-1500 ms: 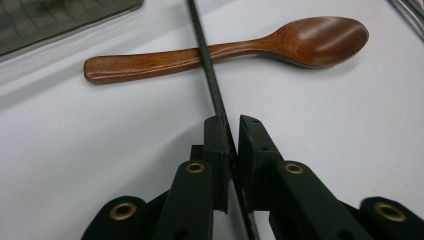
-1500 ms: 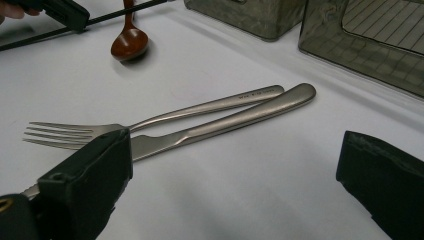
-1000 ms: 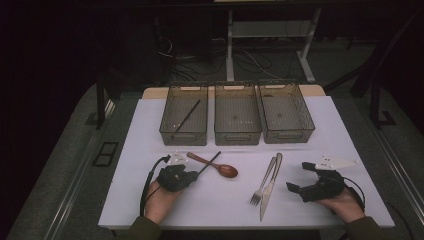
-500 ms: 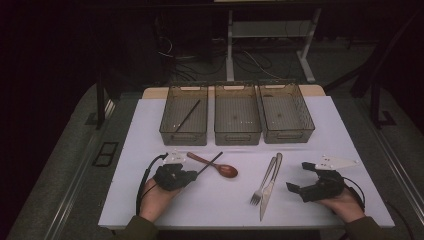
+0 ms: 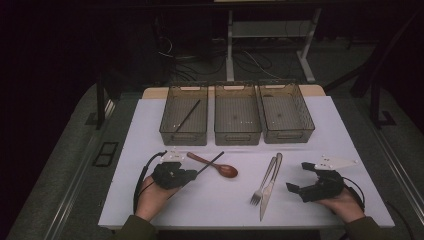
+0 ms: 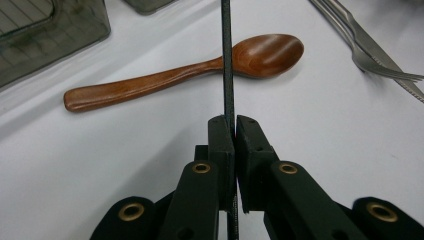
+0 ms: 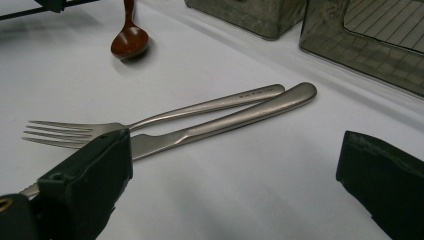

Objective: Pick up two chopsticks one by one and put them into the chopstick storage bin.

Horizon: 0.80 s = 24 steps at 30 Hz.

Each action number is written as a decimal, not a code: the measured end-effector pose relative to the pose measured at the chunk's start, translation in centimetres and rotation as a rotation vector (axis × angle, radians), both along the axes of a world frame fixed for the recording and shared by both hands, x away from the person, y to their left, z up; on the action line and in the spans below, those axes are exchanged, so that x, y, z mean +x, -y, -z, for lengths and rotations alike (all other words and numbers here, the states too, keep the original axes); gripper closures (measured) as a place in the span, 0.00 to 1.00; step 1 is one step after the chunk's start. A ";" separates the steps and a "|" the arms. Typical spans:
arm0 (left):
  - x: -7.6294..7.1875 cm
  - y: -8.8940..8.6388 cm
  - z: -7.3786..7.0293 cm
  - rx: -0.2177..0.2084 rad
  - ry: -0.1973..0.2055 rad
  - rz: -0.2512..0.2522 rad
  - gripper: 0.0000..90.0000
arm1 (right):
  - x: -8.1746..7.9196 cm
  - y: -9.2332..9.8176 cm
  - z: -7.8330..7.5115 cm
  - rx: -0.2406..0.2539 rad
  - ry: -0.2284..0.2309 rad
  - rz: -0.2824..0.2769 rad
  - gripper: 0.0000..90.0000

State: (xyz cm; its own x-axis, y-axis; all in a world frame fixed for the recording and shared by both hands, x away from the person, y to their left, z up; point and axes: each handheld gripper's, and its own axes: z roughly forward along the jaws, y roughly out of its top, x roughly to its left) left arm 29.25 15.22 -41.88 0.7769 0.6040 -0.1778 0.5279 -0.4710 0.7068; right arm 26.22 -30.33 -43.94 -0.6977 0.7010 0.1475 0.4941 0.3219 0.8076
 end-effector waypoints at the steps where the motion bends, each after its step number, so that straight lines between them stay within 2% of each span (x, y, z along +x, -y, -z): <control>1: 0.0 0.0 -0.1 -0.002 0.000 0.001 0.95 | 0.0 0.0 0.0 0.001 -0.003 0.001 0.01; 13: 1.0 -0.4 -1.4 -0.013 0.014 0.011 0.95 | 0.1 0.1 0.0 0.003 -0.004 0.001 0.01; 24: 2.5 -1.1 -3.0 -0.046 0.048 -0.020 0.95 | 0.0 0.0 0.0 0.002 -0.004 0.001 0.01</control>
State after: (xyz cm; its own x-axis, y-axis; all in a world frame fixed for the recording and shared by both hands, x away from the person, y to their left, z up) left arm 31.78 16.36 -38.86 0.7728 0.6118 -0.1687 0.5023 -0.4272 0.7518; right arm 26.26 -30.35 -43.94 -0.6961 0.7016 0.1521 0.4979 0.3192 0.8063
